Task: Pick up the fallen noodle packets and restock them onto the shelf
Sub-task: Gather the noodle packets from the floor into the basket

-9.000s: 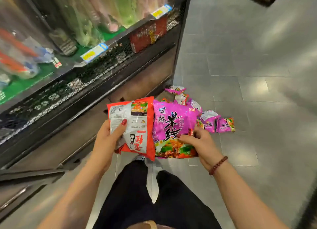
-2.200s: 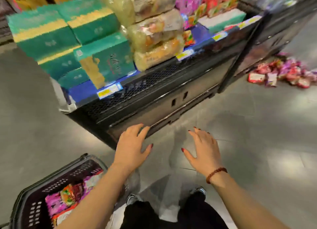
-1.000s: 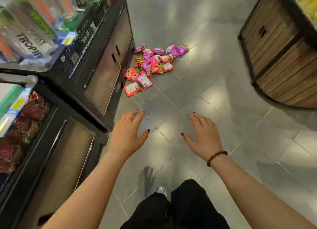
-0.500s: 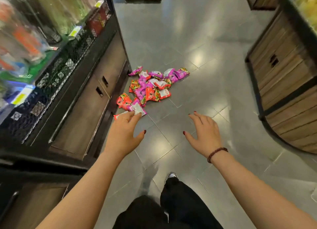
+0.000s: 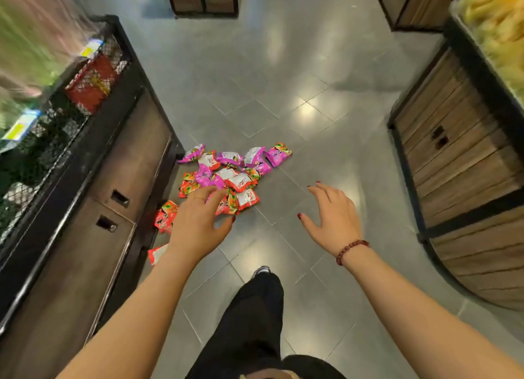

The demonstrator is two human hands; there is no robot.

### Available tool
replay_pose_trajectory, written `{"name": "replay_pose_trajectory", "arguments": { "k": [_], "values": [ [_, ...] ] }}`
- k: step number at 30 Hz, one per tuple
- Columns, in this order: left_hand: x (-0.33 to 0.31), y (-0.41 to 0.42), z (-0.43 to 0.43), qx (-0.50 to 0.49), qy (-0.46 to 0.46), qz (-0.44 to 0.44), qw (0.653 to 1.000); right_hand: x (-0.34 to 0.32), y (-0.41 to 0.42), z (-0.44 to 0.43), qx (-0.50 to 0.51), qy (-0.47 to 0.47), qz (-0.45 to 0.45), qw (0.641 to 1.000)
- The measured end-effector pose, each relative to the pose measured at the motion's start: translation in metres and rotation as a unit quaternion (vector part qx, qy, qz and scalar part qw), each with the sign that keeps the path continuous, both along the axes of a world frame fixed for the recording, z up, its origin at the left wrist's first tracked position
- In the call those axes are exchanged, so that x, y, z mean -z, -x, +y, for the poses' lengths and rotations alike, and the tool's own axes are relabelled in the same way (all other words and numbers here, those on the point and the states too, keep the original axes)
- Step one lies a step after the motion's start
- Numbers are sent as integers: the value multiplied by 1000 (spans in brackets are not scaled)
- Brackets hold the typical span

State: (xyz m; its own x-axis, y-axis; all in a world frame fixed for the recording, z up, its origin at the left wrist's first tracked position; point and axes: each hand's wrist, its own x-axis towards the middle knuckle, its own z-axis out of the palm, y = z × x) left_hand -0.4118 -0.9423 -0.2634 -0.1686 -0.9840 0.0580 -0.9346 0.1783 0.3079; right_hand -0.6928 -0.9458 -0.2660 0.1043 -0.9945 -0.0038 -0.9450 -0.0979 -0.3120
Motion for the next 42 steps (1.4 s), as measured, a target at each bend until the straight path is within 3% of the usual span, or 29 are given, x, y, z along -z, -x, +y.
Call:
{"name": "replay_pose_trajectory", "arguments": {
  "k": [12,21,26,31,42],
  "values": [
    [-1,82,-252,20,-18,-7,1000,7,79,-232,18,-38,0,999],
    [9,145,-378,-57,-41,-2,998,22,142,-405,-49,-100,7,994],
    [17,139,-434,-109,-70,-15,992,37,139,-481,-83,-92,-24,992],
    [40,120,-508,-123,-90,-9,988,54,121,-563,-108,-141,25,984],
    [95,83,-634,-183,-145,14,972,95,88,-705,-81,-248,-43,964]
  ]
}}
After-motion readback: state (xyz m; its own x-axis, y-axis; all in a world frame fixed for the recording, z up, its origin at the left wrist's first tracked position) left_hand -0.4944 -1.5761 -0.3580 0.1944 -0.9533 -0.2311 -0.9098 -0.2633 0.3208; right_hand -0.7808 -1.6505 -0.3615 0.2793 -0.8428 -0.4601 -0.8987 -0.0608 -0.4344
